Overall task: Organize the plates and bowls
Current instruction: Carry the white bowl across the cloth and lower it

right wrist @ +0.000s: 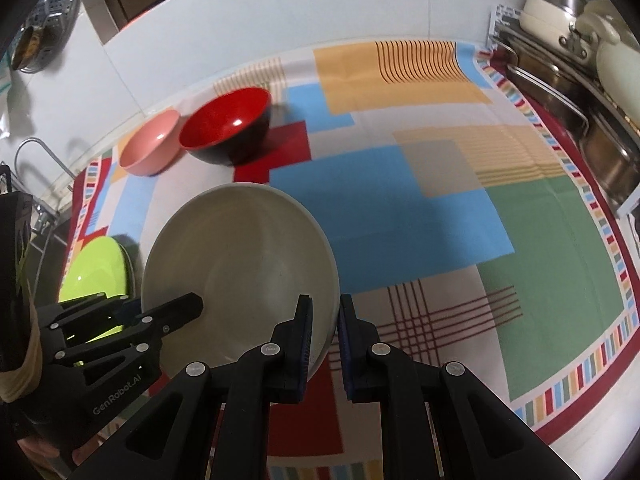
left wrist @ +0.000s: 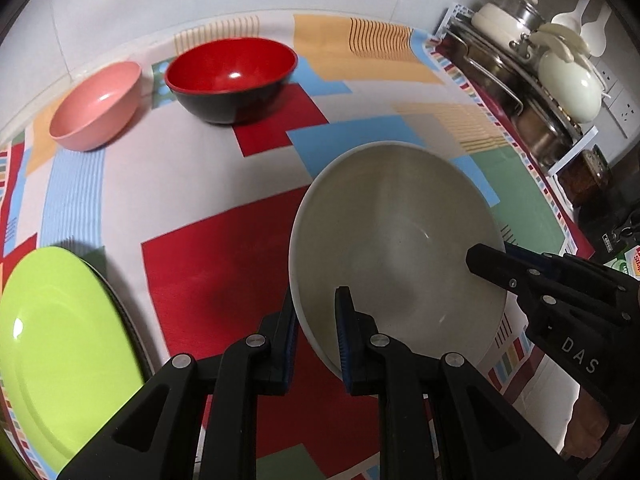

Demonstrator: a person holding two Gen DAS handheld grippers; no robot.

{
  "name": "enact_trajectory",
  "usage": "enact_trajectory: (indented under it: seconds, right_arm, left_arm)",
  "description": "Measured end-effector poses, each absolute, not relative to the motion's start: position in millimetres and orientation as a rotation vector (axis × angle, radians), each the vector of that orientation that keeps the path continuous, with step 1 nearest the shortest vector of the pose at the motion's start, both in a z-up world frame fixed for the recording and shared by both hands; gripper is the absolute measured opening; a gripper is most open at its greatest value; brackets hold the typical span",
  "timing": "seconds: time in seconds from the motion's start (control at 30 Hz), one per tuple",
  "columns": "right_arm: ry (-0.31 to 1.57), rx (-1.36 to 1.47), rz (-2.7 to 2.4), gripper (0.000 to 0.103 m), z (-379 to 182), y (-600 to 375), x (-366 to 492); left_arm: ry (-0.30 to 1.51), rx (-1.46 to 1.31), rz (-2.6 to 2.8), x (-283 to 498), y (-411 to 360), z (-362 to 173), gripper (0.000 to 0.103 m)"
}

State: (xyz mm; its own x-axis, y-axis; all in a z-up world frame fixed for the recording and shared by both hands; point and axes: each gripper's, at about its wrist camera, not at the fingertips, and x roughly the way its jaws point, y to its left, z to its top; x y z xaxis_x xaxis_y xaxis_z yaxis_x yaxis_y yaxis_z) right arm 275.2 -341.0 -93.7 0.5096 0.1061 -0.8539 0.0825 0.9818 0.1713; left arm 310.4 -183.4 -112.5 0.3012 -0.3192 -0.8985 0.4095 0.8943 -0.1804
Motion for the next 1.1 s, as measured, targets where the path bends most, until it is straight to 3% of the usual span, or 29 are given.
enact_trajectory:
  seconds: [0.83,1.03,1.1]
  right_arm:
    - [1.101,0.241,0.025,0.015,-118.3,-356.7,277.3]
    - [1.099,0.249,0.018,0.016,-118.7,-355.3,278.2]
    - [1.098,0.251,0.015,0.025,-118.4,-355.7,278.2]
  left_arm:
    - [1.217,0.073,-0.458,313.7,-193.6,-125.5,0.019]
    - [1.181,0.077,-0.445,314.7,-191.1,-118.5,0.037]
    - [1.168,0.085,-0.437,315.4,-188.8,-115.1,0.038]
